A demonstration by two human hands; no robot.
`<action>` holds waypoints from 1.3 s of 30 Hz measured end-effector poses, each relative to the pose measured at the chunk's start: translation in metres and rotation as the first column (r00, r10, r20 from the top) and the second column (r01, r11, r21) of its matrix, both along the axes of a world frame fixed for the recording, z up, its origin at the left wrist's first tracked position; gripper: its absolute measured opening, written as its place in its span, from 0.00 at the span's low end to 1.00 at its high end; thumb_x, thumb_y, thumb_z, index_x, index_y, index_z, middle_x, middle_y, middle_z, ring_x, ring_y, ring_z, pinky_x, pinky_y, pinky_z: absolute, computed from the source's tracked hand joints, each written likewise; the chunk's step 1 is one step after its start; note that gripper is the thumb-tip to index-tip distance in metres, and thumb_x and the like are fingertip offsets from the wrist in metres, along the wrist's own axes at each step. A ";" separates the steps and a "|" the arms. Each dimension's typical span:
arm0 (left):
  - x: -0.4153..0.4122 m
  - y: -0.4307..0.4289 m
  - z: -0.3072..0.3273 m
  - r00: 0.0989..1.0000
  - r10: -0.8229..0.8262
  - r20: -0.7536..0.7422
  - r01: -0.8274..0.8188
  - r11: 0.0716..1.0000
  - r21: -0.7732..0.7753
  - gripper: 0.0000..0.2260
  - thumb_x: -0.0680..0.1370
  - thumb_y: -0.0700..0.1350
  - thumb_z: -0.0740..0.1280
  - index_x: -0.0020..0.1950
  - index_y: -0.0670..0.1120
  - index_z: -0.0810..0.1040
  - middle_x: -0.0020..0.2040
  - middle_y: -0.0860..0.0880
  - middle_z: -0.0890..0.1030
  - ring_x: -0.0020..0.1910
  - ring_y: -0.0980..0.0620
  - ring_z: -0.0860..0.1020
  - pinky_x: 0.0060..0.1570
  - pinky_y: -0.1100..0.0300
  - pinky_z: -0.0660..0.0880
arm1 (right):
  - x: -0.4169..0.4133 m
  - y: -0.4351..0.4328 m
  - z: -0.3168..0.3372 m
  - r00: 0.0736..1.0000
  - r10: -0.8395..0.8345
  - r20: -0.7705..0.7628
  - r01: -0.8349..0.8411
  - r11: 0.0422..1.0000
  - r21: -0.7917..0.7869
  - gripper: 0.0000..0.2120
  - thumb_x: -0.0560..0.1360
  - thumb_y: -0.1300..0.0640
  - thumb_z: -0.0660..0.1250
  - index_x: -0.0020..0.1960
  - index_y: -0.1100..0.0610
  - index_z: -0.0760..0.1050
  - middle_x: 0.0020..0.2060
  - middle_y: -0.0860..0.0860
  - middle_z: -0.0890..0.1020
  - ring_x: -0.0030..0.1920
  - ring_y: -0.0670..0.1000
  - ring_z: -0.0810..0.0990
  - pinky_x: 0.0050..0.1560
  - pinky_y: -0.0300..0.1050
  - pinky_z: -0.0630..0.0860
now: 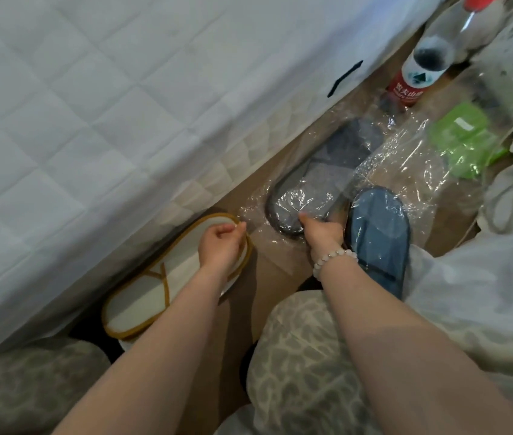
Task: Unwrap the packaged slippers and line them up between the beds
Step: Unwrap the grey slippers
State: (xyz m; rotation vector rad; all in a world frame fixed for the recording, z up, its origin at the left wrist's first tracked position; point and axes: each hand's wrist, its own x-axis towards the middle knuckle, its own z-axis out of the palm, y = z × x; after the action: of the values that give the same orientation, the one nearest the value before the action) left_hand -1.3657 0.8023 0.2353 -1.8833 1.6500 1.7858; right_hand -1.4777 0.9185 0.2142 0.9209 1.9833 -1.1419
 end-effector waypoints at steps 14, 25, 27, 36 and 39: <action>-0.002 0.009 0.028 0.995 -0.077 -0.059 0.072 0.994 -0.084 0.08 0.74 0.46 0.71 0.38 0.51 0.73 0.36 0.49 0.77 0.43 0.44 0.77 0.54 0.50 0.74 | -0.028 -0.013 0.064 0.971 -0.230 0.066 0.235 0.865 -0.444 0.20 0.74 0.64 0.67 0.65 0.63 0.69 0.58 0.57 0.78 0.56 0.57 0.79 0.52 0.51 0.79; 0.007 0.031 0.107 0.948 -0.036 -0.316 0.052 0.998 0.045 0.03 0.77 0.39 0.66 0.45 0.40 0.77 0.35 0.46 0.78 0.25 0.59 0.76 0.27 0.68 0.73 | 0.039 -0.001 0.119 0.982 -0.164 0.093 0.186 0.765 -0.617 0.13 0.76 0.61 0.65 0.59 0.63 0.74 0.56 0.60 0.80 0.58 0.59 0.78 0.59 0.54 0.76; 0.016 0.037 0.119 0.929 0.037 -0.369 0.001 0.995 0.104 0.06 0.77 0.38 0.66 0.40 0.42 0.75 0.34 0.46 0.79 0.21 0.61 0.75 0.24 0.70 0.72 | 0.050 0.003 0.127 0.985 -0.151 0.081 0.167 0.740 -0.652 0.15 0.77 0.61 0.64 0.62 0.64 0.73 0.57 0.61 0.80 0.59 0.60 0.78 0.62 0.56 0.74; 0.045 0.043 0.167 0.784 0.310 -0.537 -0.163 0.939 0.304 0.06 0.77 0.36 0.64 0.53 0.39 0.76 0.43 0.43 0.82 0.37 0.51 0.81 0.35 0.66 0.79 | 0.085 0.005 0.168 0.989 -0.145 0.010 0.102 0.644 -0.758 0.12 0.78 0.64 0.62 0.61 0.64 0.72 0.46 0.58 0.81 0.42 0.53 0.80 0.27 0.39 0.77; 0.048 0.042 0.179 0.739 0.329 -0.588 -0.181 0.938 0.296 0.10 0.77 0.34 0.65 0.58 0.35 0.74 0.51 0.38 0.81 0.37 0.50 0.81 0.32 0.66 0.79 | 0.091 -0.002 0.169 0.989 -0.145 0.002 0.092 0.617 -0.782 0.16 0.77 0.65 0.63 0.64 0.67 0.71 0.48 0.60 0.81 0.42 0.54 0.81 0.29 0.40 0.79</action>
State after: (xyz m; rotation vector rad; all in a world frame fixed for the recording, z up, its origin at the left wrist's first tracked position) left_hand -1.3181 0.8447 0.4146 -1.5553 1.2611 2.8274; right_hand -1.3867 0.9164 0.3836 0.5311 1.2145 -1.9081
